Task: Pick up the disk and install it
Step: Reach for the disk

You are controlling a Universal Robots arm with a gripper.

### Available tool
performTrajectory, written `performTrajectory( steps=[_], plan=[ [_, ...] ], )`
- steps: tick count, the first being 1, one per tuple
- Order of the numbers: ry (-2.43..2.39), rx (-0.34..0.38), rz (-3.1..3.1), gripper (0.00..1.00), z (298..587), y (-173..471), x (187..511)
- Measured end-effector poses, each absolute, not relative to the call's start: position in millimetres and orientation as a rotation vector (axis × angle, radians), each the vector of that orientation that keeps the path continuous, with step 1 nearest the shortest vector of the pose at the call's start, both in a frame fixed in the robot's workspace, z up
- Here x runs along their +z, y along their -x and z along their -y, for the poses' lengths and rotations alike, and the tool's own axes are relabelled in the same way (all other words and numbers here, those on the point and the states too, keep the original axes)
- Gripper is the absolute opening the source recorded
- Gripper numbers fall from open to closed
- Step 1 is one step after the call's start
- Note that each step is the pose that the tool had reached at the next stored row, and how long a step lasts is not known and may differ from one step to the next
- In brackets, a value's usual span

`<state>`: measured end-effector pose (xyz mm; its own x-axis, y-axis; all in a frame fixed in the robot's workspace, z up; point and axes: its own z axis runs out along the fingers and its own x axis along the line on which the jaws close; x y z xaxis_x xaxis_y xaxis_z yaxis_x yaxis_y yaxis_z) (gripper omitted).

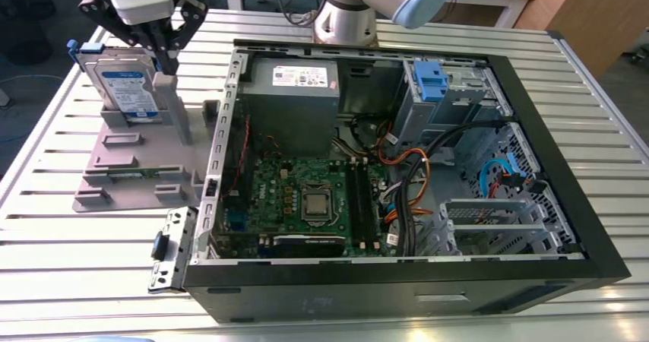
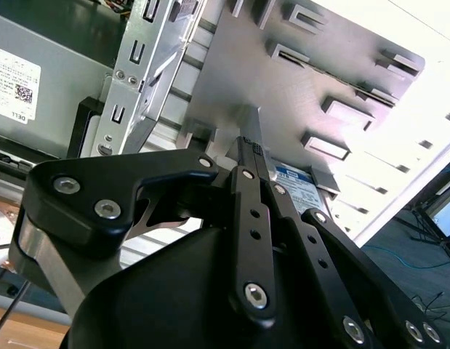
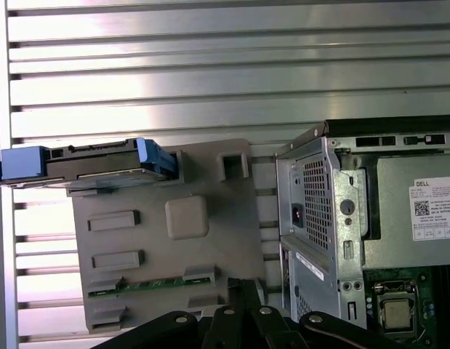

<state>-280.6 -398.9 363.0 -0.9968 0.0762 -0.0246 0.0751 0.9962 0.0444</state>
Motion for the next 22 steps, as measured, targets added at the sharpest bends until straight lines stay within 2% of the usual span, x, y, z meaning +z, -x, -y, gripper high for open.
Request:
performTrajectory(
  steps=[22],
  plan=[
    [-0.118, 0.068, -3.112, 0.11, 398.9, 286.6, 361.4]
  ],
)
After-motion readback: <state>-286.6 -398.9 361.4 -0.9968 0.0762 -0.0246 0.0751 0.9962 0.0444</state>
